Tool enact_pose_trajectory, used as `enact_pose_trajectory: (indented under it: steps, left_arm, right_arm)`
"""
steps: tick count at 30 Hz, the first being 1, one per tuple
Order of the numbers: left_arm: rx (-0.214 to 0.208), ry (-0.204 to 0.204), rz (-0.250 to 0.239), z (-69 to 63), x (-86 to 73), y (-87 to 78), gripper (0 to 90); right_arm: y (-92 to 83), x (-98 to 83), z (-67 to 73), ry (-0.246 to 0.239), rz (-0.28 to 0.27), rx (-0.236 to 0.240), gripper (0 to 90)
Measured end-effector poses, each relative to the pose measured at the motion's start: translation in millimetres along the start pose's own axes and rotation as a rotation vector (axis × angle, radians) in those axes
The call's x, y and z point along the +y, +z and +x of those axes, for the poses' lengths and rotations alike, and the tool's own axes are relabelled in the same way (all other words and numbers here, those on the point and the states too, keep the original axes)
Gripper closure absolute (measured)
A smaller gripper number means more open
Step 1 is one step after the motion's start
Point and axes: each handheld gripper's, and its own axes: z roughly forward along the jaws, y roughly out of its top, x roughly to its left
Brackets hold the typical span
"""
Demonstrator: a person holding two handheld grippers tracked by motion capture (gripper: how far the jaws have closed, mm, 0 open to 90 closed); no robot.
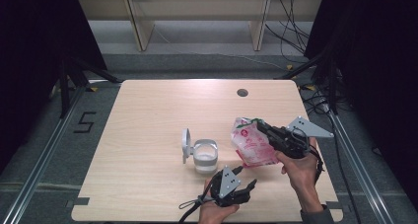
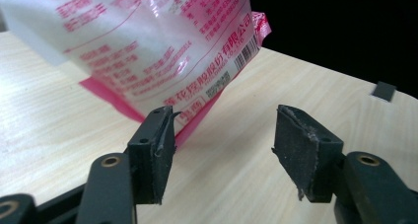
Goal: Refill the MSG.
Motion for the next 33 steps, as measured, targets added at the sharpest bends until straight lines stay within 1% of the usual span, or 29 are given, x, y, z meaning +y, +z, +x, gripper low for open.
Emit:
enact_pose_trajectory:
  steps: [1, 2, 3, 4, 6, 8, 9, 10, 11, 12, 13, 14, 15, 16, 17, 18, 19, 20, 22, 23, 24, 25, 26, 27, 28, 29, 30, 31, 33]
  left_arm:
    - [0.000, 0.006, 0.001, 2.0, 1.0, -1.6, 38.9]
    - [0.005, 0.009, 0.003, 3.4, 2.3, -4.3, 38.5]
    - [0.005, 0.004, -0.003, 4.0, 2.9, -7.1, 38.1]
    - [0.005, 0.009, 0.003, 4.9, 3.5, -9.7, 38.0]
    - [0.010, 0.005, -0.018, 5.0, 2.3, -15.1, 37.9]
    - [0.010, 0.020, -0.009, 7.5, 0.0, -19.9, 37.6]
    - [0.010, 0.037, -0.006, 9.5, -0.4, -21.7, 37.5]
    - [0.017, 0.020, -0.002, 9.1, -1.5, -22.7, 37.5]
    - [0.015, 0.034, 0.000, 10.1, -1.8, -23.1, 37.2]
    - [0.015, 0.026, 0.005, 10.1, -2.8, -24.0, 36.9]
    - [0.015, 0.001, 0.003, 8.9, -4.1, -24.3, 36.6]
    - [0.019, 0.003, 0.010, 9.2, -5.1, -24.9, 36.1]
    - [0.019, 0.037, 0.025, 11.6, -5.8, -26.0, 35.1]
    - [0.018, 0.030, 0.022, 12.2, -8.3, -26.1, 34.3]
    - [0.024, -0.002, 0.024, 11.1, -10.3, -26.9, 34.1]
    - [0.021, 0.039, 0.041, 14.0, -11.2, -29.8, 34.0]
    - [0.019, 0.031, 0.038, 13.9, -13.1, -30.7, 33.7]
    - [0.022, 0.007, 0.035, 12.8, -15.5, -31.7, 32.9]
    - [0.024, 0.005, 0.042, 14.2, -16.5, -35.9, 31.7]
    - [0.014, -0.010, 0.030, 14.7, -17.4, -36.1, 30.6]
    - [0.021, 0.008, 0.036, 16.1, -17.2, -37.9, 30.0]
    - [0.024, -0.015, 0.039, 15.9, -18.0, -38.7, 29.3]
    - [0.023, -0.018, 0.041, 16.5, -18.5, -39.6, 28.6]
    - [0.014, 0.000, 0.040, 18.4, -18.8, -40.6, 28.3]
    - [0.025, -0.013, 0.050, 17.4, -19.4, -42.8, 28.2]
    - [0.020, 0.014, 0.047, 19.1, -18.9, -44.9, 28.2]
    - [0.017, 0.003, 0.033, 19.0, -19.1, -46.1, 28.1]
    - [0.019, -0.018, 0.034, 18.4, -19.2, -48.1, 28.1]
    - [0.010, -0.016, 0.034, 20.3, -18.8, -50.8, 27.7]
  right_arm:
    - [-2.2, -0.4, 0.7, 0.009, 0.011, -0.014, 90.0]
    - [-2.9, -0.4, -0.7, -0.008, 0.012, -0.015, 90.0]
    - [-4.2, -0.9, 0.1, 0.007, 0.018, -0.020, 90.0]
    - [-4.5, -1.0, -1.8, -0.006, 0.014, -0.016, 90.0]
    - [-6.2, -1.9, -1.4, 0.009, 0.020, -0.032, 90.0]
    - [-8.1, -2.7, -3.3, 0.002, 0.023, -0.041, 90.0]
    - [-8.1, -2.8, -5.9, -0.023, 0.015, -0.035, 90.0]
    - [-8.8, -3.6, -4.8, 0.004, 0.018, -0.040, 90.0]
    - [-10.1, -3.7, -6.4, -0.001, 0.027, -0.043, 90.0]
    - [-10.0, -4.7, -6.1, 0.016, 0.019, -0.047, 90.0]
    - [-11.2, -5.2, -8.2, 0.005, 0.026, -0.057, 90.0]
    - [-10.8, -6.5, -8.8, 0.013, 0.012, -0.054, 90.0]
    - [-12.2, -6.5, -10.4, 0.009, 0.024, -0.056, 90.0]
    - [-12.4, -7.5, -10.5, 0.019, 0.016, -0.067, 90.0]
    - [-13.6, -7.9, -12.0, 0.013, 0.024, -0.069, 90.0]
    - [-13.7, -8.3, -13.2, 0.007, 0.023, -0.070, 90.0]
    - [-14.3, -9.4, -12.7, 0.029, 0.026, -0.073, 90.0]
    - [-14.1, -10.3, -14.7, 0.011, 0.023, -0.082, 90.0]
    - [-14.5, -11.3, -16.8, -0.004, 0.034, -0.083, 90.0]
    - [-14.7, -12.1, -16.4, 0.010, 0.044, -0.096, 90.0]
    - [-15.6, -12.9, -14.9, 0.027, 0.052, -0.113, 90.0]
    - [-15.4, -13.7, -15.9, 0.018, 0.053, -0.108, 90.0]
    - [-15.2, -14.6, -15.4, 0.034, 0.055, -0.105, 90.0]
    - [-16.0, -15.2, -16.1, 0.030, 0.067, -0.119, 90.0]
    - [-15.2, -16.2, -18.4, 0.008, 0.063, -0.123, 90.0]
    - [-14.9, -17.5, -18.8, 0.010, 0.074, -0.125, 90.0]
    - [-14.6, -18.8, -19.7, 0.015, 0.080, -0.127, 90.0]
    - [-14.4, -20.6, -22.4, -0.004, 0.077, -0.143, 90.0]
    - [-13.1, -23.9, -23.7, 0.010, 0.085, -0.141, 90.0]
